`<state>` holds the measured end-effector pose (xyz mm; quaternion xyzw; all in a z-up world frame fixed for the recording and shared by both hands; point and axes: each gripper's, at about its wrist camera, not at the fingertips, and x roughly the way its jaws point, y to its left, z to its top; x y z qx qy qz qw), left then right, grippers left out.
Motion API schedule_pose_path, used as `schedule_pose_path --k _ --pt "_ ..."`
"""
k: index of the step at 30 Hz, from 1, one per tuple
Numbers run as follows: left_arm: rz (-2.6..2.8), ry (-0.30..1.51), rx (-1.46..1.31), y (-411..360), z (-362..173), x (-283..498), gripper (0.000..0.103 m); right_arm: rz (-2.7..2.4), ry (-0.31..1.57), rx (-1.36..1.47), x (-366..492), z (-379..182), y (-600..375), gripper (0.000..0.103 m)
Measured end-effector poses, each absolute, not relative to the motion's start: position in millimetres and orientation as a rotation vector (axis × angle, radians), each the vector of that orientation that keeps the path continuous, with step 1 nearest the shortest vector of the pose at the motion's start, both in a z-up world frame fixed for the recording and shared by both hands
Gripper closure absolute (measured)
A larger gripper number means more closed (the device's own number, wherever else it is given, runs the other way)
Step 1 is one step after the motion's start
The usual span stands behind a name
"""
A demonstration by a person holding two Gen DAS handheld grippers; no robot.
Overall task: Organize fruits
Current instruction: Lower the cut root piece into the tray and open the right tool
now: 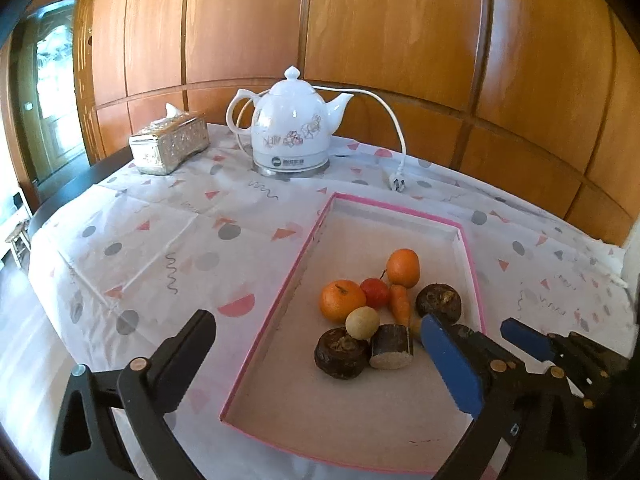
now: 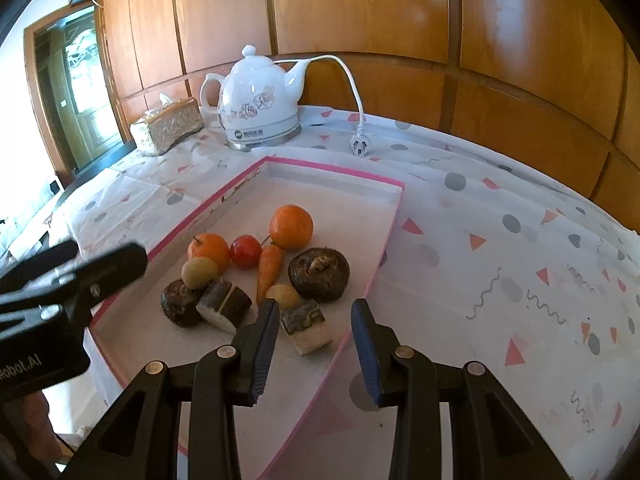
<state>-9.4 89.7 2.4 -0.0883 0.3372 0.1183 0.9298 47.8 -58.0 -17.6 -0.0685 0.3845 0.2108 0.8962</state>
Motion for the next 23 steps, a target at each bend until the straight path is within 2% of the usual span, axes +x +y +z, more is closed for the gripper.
schedule_pose_path --k 13,19,23 --pt "0.207 0.67 -0.181 84 6 -17 0.001 0.424 0.797 -0.156 34 -19 -62 0.065" --pt "0.194 0.644 -0.169 80 11 -21 0.005 0.411 0.795 -0.154 30 -19 -67 0.065" --pt "0.194 0.641 -0.172 78 13 -21 0.005 0.403 0.786 -0.153 29 -17 -68 0.065"
